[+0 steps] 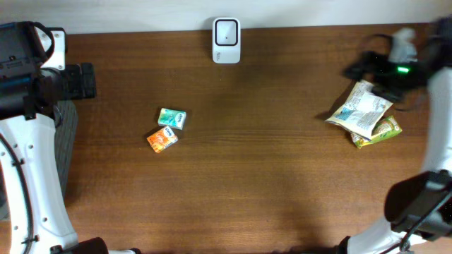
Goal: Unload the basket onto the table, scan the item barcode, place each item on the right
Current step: 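Carry the white bag to the right side and release it, then move the right gripper to the green tissue pack and lower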
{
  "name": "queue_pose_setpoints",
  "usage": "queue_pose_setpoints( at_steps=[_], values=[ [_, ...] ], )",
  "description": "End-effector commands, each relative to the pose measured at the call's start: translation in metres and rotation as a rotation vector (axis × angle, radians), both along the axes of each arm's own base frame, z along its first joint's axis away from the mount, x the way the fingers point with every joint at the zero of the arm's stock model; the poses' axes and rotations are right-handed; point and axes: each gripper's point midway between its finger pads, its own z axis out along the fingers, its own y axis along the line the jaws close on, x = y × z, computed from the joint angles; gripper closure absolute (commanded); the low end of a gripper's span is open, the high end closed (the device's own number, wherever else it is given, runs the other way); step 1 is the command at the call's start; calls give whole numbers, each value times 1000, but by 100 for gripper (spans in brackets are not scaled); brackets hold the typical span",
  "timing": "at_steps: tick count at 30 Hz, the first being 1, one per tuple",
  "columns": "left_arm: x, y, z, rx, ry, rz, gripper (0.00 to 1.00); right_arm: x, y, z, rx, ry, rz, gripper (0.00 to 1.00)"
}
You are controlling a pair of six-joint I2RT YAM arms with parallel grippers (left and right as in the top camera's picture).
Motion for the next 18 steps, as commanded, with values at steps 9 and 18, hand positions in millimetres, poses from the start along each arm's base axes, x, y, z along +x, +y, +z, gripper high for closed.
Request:
queue_pose_setpoints(
  at_steps=[9, 18],
  values=[
    [-1, 3, 0, 12, 4, -3, 1, 20, 326, -68, -256, -345, 593, 21],
    [-1, 3, 0, 12, 5, -4, 1, 14, 432, -144, -322, -513, 706, 35]
  ],
)
